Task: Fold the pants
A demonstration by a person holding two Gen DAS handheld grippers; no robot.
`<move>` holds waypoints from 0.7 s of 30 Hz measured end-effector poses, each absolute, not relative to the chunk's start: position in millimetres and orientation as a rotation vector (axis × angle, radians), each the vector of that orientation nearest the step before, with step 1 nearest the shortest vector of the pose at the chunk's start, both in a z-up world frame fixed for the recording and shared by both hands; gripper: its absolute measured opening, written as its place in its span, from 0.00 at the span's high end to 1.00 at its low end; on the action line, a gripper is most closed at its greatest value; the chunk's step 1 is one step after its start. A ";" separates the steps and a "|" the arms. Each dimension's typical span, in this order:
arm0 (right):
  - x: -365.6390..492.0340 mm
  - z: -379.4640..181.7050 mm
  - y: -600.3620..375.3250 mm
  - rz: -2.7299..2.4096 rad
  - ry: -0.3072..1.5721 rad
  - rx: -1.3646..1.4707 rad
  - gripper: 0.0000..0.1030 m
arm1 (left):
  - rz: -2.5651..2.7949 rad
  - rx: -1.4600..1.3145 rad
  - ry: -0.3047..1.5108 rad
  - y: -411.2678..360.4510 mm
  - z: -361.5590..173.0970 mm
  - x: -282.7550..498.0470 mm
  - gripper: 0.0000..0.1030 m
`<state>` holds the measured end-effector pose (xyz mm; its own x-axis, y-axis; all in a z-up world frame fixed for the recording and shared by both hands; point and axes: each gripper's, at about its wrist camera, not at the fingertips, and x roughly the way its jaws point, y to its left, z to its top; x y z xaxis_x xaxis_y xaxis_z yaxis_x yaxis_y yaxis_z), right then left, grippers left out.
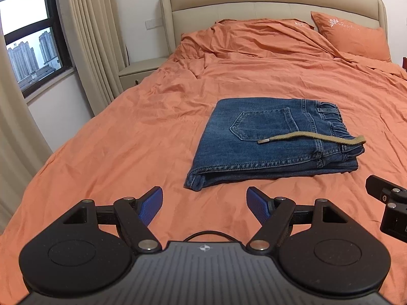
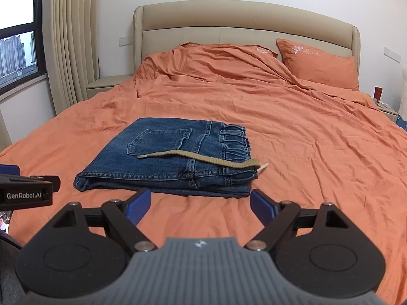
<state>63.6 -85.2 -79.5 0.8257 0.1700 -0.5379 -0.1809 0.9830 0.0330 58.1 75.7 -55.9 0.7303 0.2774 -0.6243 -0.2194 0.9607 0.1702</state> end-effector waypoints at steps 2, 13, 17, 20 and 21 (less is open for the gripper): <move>64.0 -81.4 -84.8 0.189 0.575 -0.022 0.21 | 0.273 0.082 0.702 77.1 -55.9 58.8 0.15; 60.6 -82.0 -85.1 0.187 0.575 -0.026 0.21 | 0.265 0.083 0.705 77.7 -56.1 57.4 0.15; 60.7 -81.9 -85.1 0.184 0.573 -0.026 0.21 | 0.266 0.088 0.705 74.9 -56.6 56.6 0.15; 60.0 -81.8 -85.4 0.186 0.571 -0.028 0.21 | 0.262 0.088 0.705 74.1 -56.6 55.9 0.15; 59.9 -81.9 -85.4 0.186 0.571 -0.029 0.21 | 0.257 0.090 0.704 73.9 -56.3 56.2 0.15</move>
<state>59.9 -85.4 -81.9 0.8252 0.1672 -0.5395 -0.1832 0.9828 0.0243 56.2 73.9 -56.3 0.7323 0.2637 -0.6279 -0.2036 0.9646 0.1678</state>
